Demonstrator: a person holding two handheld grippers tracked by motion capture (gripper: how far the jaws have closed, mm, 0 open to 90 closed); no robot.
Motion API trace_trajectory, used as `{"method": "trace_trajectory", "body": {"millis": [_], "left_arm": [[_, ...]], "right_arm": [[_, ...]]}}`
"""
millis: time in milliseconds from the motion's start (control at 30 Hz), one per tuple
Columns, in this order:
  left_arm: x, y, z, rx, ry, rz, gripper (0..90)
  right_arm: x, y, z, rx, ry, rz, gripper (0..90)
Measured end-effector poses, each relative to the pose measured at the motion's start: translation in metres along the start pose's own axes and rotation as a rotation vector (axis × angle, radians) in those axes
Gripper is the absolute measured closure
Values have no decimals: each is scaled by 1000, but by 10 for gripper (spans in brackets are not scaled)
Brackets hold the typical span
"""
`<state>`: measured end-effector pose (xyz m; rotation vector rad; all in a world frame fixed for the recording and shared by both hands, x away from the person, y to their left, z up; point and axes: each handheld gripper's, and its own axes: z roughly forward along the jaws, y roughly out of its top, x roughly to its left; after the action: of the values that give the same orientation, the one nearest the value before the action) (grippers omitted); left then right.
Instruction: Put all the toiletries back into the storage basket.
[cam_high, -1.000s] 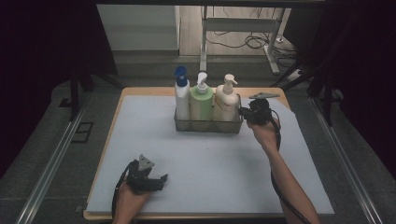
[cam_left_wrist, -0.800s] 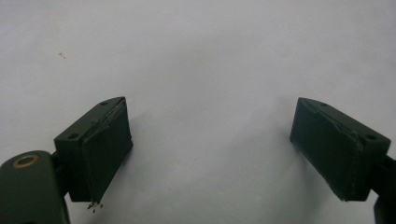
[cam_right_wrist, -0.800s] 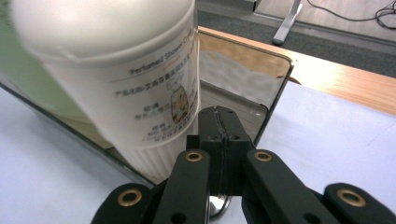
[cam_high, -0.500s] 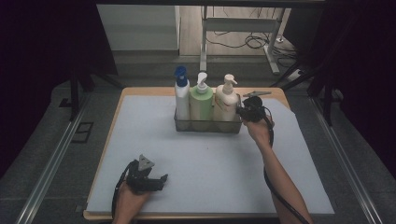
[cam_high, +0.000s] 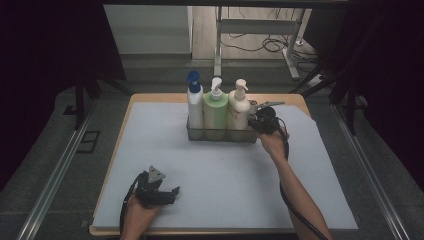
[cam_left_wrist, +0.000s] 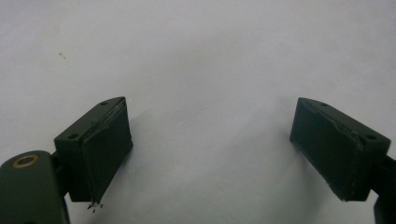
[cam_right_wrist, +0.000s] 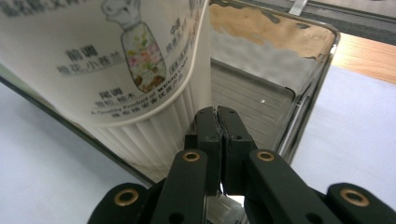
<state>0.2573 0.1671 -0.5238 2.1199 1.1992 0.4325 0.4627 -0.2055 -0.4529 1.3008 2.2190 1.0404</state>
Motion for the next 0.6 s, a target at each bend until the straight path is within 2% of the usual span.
{"method": "trace_trajectory", "body": {"millis": [133,233,600], "left_arm": [[0,0,0,0,0,0,122],[0,0,0,0,0,0,122],[0,0,0,0,0,0,122]], "right_arm": [[5,0,1,5,32,-10,867],[8,-1,1,10,39,-24,869],[11,-2,-1,0,63,-11,894]]}}
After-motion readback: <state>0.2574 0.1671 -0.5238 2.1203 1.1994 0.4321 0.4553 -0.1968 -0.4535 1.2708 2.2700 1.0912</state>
